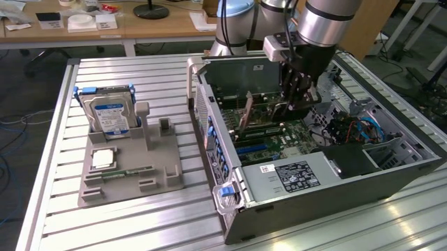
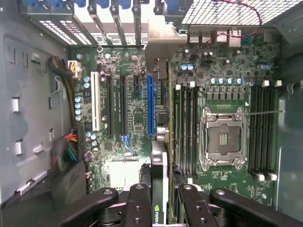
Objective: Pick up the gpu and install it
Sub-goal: 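Insert the gpu into the slot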
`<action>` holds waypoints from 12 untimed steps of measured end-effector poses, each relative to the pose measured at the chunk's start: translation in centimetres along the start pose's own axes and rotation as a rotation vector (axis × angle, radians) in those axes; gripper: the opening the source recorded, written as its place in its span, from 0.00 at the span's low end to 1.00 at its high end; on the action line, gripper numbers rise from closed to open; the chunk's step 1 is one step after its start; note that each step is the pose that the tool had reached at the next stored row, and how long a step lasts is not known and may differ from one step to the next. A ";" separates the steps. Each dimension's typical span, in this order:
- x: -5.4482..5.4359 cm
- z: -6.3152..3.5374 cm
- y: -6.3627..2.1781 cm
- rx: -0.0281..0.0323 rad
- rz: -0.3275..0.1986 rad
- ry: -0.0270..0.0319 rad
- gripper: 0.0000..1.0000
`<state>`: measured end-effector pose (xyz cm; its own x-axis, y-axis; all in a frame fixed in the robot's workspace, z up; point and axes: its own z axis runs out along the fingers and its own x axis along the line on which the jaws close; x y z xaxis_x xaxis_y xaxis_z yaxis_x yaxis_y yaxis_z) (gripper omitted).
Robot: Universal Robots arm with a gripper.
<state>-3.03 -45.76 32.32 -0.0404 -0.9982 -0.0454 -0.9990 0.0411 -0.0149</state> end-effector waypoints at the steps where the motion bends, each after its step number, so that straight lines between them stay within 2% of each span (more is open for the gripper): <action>1: 0.0 0.16 0.12 0.0001 0.000 0.0000 0.27; 7: 0.0 0.62 0.49 0.0001 0.002 0.0003 0.27; 12: 0.1 1.09 1.33 0.0002 0.004 0.0003 0.27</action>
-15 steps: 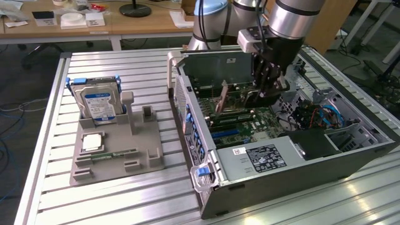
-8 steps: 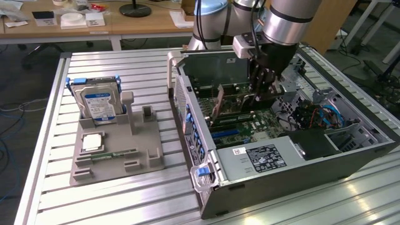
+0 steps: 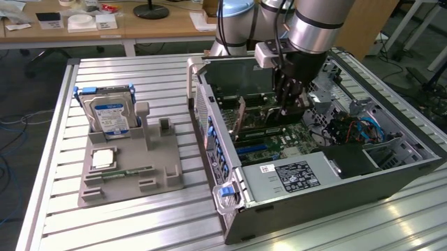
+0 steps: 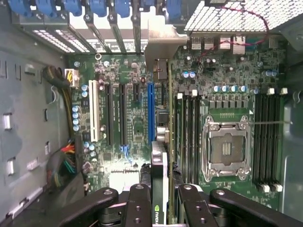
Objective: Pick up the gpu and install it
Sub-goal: 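Insert the gpu into the slot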
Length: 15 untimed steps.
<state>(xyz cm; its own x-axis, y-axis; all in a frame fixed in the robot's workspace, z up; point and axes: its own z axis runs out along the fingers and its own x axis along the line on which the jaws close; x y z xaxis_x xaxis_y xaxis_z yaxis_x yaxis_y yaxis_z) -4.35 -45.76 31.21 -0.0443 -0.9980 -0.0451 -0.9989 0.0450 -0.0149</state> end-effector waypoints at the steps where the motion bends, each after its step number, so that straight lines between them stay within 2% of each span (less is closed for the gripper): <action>1: 0.0 0.11 0.06 0.0000 0.000 0.0000 0.27; 15: 0.6 1.49 0.54 0.0002 0.005 0.0001 0.27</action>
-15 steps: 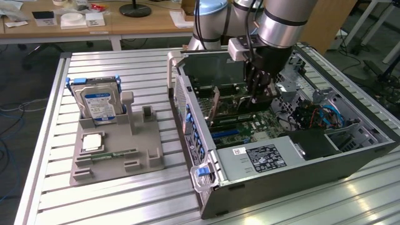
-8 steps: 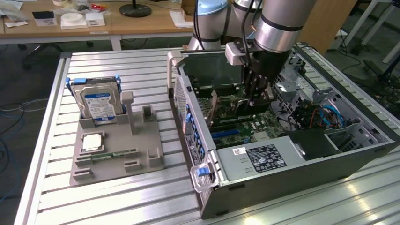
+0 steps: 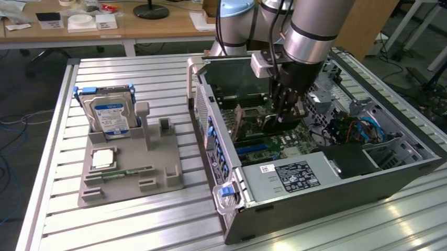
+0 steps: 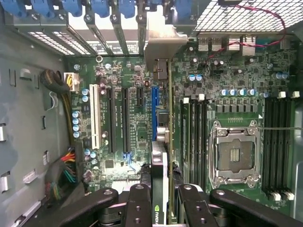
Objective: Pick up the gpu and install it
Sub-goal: 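Insert the gpu into the slot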
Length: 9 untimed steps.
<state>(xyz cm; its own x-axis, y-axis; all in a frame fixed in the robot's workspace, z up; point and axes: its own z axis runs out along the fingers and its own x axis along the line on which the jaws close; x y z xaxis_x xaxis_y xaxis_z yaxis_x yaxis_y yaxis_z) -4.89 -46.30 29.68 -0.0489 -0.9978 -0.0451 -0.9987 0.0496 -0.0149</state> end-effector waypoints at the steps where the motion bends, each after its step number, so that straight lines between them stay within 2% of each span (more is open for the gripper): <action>1: 0.0 0.09 0.08 0.0000 0.000 0.0000 0.27; 9: 0.1 0.83 0.49 0.0000 0.000 0.0000 0.27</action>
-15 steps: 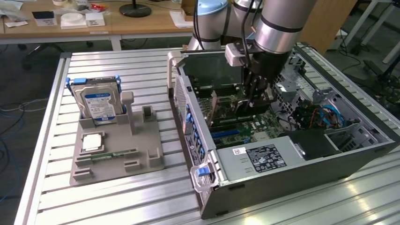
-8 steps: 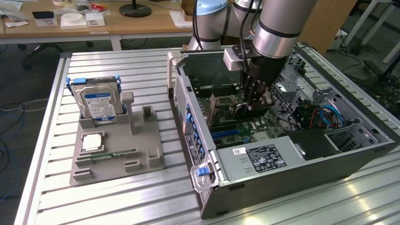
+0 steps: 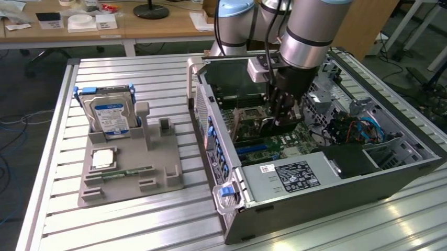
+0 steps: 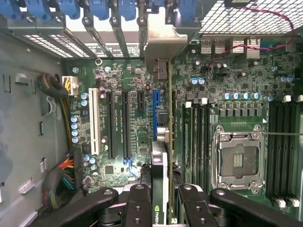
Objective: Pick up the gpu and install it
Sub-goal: 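Insert the gpu into the slot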
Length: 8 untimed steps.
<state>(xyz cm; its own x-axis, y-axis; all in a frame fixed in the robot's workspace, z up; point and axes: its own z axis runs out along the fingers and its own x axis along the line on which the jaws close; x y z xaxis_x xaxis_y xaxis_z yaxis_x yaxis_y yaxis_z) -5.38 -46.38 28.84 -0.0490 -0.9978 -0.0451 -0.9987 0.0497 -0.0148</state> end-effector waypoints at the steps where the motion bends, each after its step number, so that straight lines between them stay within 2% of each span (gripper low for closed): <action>1: 0.0 0.07 0.03 0.0000 0.000 0.0001 0.27; 8: 0.3 0.48 0.29 0.0000 0.000 0.0000 0.27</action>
<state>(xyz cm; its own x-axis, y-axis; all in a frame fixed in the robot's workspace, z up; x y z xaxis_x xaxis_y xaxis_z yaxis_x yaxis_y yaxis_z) -5.68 -46.62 28.35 -0.0489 -0.9978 -0.0451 -0.9987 0.0496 -0.0148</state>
